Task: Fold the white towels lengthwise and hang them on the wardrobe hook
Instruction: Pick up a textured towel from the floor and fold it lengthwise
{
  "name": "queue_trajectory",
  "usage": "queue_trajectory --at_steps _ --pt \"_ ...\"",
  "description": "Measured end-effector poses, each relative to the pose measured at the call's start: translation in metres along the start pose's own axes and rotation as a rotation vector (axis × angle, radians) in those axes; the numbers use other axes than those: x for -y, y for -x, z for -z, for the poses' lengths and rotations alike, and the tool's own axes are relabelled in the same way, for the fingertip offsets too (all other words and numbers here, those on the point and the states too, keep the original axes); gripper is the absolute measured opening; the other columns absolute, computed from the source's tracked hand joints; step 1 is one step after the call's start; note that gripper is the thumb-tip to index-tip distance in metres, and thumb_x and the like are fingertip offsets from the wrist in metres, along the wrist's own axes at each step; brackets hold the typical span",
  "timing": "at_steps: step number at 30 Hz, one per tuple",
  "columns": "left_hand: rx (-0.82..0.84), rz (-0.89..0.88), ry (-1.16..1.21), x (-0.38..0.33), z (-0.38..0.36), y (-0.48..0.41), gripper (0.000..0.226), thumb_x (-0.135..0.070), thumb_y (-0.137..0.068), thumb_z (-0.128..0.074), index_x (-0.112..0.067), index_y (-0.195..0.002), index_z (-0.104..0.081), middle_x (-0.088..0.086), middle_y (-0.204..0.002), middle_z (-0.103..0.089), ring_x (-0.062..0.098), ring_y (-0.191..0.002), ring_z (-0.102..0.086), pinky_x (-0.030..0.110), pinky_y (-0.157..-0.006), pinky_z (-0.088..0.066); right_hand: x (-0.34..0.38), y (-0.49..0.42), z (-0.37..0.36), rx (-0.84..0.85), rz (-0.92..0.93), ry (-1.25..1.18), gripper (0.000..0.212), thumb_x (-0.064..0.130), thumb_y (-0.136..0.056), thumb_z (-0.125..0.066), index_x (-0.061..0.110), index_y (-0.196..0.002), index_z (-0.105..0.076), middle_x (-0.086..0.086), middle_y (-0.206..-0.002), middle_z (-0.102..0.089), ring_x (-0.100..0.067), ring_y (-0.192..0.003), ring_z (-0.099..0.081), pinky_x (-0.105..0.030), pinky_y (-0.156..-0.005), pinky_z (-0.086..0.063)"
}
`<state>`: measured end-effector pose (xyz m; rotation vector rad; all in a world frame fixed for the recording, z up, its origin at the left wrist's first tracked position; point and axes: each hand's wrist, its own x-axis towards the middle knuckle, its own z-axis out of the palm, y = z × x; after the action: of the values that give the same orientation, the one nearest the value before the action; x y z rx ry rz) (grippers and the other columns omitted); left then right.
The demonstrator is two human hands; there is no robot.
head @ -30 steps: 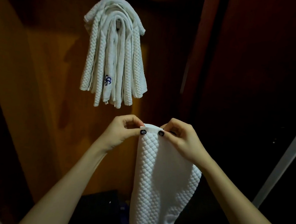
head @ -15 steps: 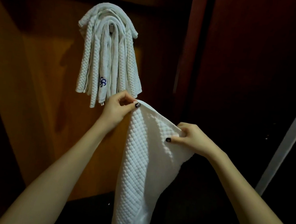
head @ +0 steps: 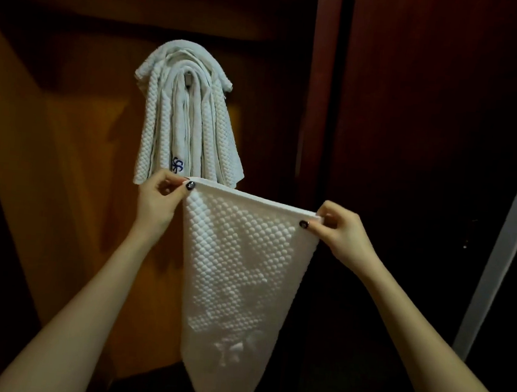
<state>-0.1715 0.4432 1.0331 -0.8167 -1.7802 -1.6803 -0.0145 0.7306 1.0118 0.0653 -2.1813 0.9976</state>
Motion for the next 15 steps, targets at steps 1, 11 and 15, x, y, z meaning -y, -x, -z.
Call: queue_trajectory --at_steps 1,11,15 --pt "0.004 0.011 -0.009 0.000 0.003 -0.002 0.026 -0.004 -0.084 -0.068 -0.025 -0.072 -0.058 -0.007 -0.072 -0.060 -0.003 -0.065 -0.055 0.017 -0.058 -0.048 0.004 -0.006 -0.001 -0.060 0.013 -0.008 0.029 0.026 -0.085 -0.073 0.020 -0.068 -0.050 0.008 -0.059 -0.050 0.001 -0.053 -0.043 -0.016 -0.048 -0.035" --pt "0.119 0.109 -0.176 0.012 -0.021 0.018 0.019 0.000 -0.085 -0.065 -0.012 -0.099 -0.063 -0.010 -0.074 -0.055 0.003 -0.069 -0.052 0.008 -0.066 -0.041 0.003 -0.019 0.011 -0.069 0.040 0.252 0.011 0.021 -0.094 -0.060 0.012 -0.093 -0.067 0.004 -0.078 -0.066 -0.004 -0.070 -0.061 -0.024 -0.061 -0.049" --pt "0.114 0.004 -0.117 0.014 -0.025 0.035 0.015 -0.003 -0.084 -0.067 -0.016 -0.091 -0.066 -0.015 -0.088 -0.062 -0.014 -0.082 -0.056 0.001 -0.076 -0.040 -0.019 0.011 0.018 -0.187 0.196 0.254 0.005 0.013 -0.095 -0.058 0.012 -0.094 -0.062 0.011 -0.067 -0.058 0.000 -0.061 -0.058 -0.014 -0.050 -0.039"
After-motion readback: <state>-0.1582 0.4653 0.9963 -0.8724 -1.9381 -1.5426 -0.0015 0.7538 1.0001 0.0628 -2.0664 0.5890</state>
